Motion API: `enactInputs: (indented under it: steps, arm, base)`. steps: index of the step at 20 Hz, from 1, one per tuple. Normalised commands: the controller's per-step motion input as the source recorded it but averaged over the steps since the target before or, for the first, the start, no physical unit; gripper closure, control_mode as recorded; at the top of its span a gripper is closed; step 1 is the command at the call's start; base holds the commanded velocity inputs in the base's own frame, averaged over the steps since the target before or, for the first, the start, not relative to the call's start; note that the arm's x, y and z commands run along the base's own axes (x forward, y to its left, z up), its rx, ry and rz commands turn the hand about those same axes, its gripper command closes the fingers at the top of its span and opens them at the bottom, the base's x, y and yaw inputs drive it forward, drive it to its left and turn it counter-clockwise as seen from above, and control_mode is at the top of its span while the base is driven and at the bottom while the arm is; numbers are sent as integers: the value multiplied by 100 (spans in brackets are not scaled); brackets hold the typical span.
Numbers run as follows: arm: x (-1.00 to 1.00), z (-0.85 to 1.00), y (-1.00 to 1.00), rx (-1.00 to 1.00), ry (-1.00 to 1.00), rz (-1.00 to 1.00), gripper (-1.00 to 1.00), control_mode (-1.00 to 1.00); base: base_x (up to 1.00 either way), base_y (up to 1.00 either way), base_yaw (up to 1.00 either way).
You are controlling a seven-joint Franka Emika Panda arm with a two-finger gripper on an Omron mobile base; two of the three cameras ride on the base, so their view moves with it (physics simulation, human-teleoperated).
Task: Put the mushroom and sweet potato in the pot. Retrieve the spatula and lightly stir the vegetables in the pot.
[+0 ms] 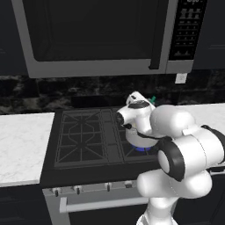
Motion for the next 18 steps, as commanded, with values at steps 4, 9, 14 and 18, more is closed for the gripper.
enactInputs:
  steps: [4,9,14,18]
  arm:
    - [-17,0,0,-1,15,3,100,-100]
    - [-3,0,0,-1,14,5,100,-100]
    - [-15,-16,0,-12,12,10,100,-100]
    - [-29,-38,0,-14,-1,3,100,-100]
  base:
    - [0,0,0]
    - [0,0,0]
    - [0,0,0]
    - [0,0,0]
